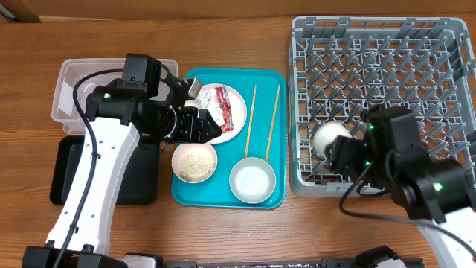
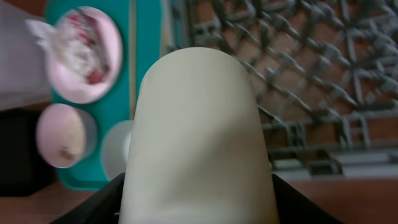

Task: Sort waste into correct bins and load items into the dishwasher
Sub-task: 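Lower the white cup into the dish rack with the right gripper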

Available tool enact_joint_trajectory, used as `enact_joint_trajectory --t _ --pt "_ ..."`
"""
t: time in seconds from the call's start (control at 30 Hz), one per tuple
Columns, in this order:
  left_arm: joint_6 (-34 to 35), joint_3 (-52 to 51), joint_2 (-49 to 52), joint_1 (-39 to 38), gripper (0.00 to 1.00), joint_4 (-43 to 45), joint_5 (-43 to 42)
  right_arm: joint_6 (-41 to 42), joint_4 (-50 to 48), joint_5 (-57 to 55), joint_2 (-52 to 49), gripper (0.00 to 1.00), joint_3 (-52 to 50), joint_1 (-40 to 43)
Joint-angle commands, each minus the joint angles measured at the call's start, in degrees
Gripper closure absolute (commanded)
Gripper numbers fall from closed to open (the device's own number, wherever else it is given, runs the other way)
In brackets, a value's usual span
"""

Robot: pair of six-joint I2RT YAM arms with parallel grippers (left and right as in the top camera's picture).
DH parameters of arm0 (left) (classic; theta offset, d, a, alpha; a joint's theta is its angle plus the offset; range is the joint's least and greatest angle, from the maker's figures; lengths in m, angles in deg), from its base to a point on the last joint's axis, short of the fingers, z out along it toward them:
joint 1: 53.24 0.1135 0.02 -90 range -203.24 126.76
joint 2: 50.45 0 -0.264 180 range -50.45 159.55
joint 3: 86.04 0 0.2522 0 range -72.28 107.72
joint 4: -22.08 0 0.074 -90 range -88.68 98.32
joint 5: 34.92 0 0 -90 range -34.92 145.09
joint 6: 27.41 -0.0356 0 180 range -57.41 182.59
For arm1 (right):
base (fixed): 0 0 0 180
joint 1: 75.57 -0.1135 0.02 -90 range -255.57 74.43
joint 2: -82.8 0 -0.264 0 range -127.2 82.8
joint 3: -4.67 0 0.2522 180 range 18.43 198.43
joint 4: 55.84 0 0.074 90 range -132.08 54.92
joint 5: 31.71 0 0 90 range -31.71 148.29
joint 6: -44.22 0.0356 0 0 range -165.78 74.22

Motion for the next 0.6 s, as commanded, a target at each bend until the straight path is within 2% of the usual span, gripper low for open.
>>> enact_joint_trajectory --t 0.0,0.13,0.27,0.37,0.47,0.57 --pt "0.5 0.5 -0.2 -0.1 0.32 -0.2 2.8 2.9 1.3 -5.3 -4.5 0.50 0.5 -0.6" --pt "0.5 0.5 -0.2 -0.1 0.32 -0.5 2.8 2.9 1.7 -1.5 -10.4 0.49 0.2 -0.6" --pt "0.1 0.5 -0.2 -0.1 0.31 -0.9 2.9 2.9 3.0 1.7 -15.5 0.41 0.2 -0.6" --pt "0.1 0.5 -0.2 -0.3 0.32 -1.4 4.3 2.9 3.6 3.5 -16.9 0.30 0.2 -0.6" --pt "0.1 0.5 -0.2 -0.9 0.32 -2.0 5.9 2.9 3.3 3.2 -16.7 0.05 0.6 -0.6" --pt "0.1 0.5 -0.2 -2.3 0.32 -1.9 7.4 2.9 2.3 2.6 -16.0 0.00 2.6 -0.5"
